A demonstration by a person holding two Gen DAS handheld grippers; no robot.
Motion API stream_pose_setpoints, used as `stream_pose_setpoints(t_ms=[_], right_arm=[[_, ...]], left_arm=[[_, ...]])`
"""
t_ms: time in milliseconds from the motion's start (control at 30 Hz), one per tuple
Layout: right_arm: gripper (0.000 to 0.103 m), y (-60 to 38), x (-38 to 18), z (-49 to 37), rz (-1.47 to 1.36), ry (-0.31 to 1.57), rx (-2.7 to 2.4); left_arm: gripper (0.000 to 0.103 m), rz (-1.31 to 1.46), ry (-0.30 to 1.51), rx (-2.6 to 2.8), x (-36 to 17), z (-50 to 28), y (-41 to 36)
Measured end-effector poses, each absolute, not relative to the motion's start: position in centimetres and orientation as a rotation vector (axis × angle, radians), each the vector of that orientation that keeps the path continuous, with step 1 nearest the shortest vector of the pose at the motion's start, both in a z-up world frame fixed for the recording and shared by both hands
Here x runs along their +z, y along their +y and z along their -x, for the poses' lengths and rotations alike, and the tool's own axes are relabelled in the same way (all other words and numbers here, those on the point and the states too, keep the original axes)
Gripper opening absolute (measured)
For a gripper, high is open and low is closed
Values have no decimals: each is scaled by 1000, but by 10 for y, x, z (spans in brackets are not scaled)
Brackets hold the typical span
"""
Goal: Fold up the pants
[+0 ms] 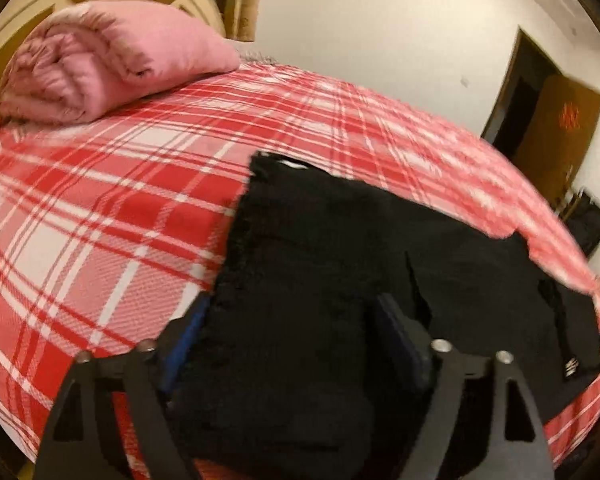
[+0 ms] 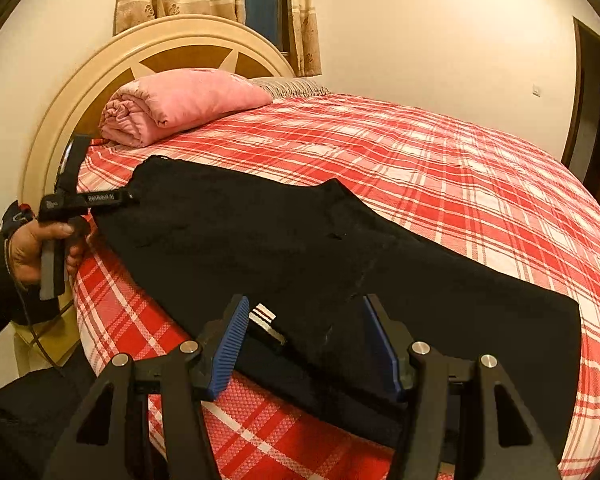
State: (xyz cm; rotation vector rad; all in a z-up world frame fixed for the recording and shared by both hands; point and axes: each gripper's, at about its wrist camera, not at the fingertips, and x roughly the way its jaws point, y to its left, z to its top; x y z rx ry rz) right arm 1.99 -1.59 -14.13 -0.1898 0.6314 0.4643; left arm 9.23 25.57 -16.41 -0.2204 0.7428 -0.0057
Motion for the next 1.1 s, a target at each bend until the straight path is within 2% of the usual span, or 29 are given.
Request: stream_pose_setpoints(t_ms=[67,233,300,367,467,567,667,733,767,800,900,1100], right_arm=[[59,-16,-142,-20,182,632,459],[59,-14,-143,-17,180,631,467],[59,-14,-144,-17,178,633,467],[59,-13,-144,-18,175,631,466],[59,-13,-143,-16,172,625,468],[59,-14,-142,-15,169,621,468],[59,-18,-140,-15,161,615,467],[59,-19,-140,-15,154,613,468],[59,-18,-140,-15,153,613,467],[59,-18,-139,-15,150,612,467],[59,-17,-137,-14,147,603,471],[59,-27,-128,-12,123,579,464]], left_arm=[[84,223,747,3,-163,-91,256],[68,214,749,-17,-160,-88,258],[51,225,744,-35,-157,-85,260],[42,274,732,-58,-154,-81,267],[42,339,723,-85,-155,-78,277],[61,318,713,-41,-160,-75,276],[63,332,711,-38,-162,-75,277],[52,324,727,-61,-161,-77,274],[39,321,731,-90,-159,-78,273],[30,335,736,-136,-158,-79,273],[24,365,737,-156,-154,-78,276],[22,373,658,-155,-123,-63,264]])
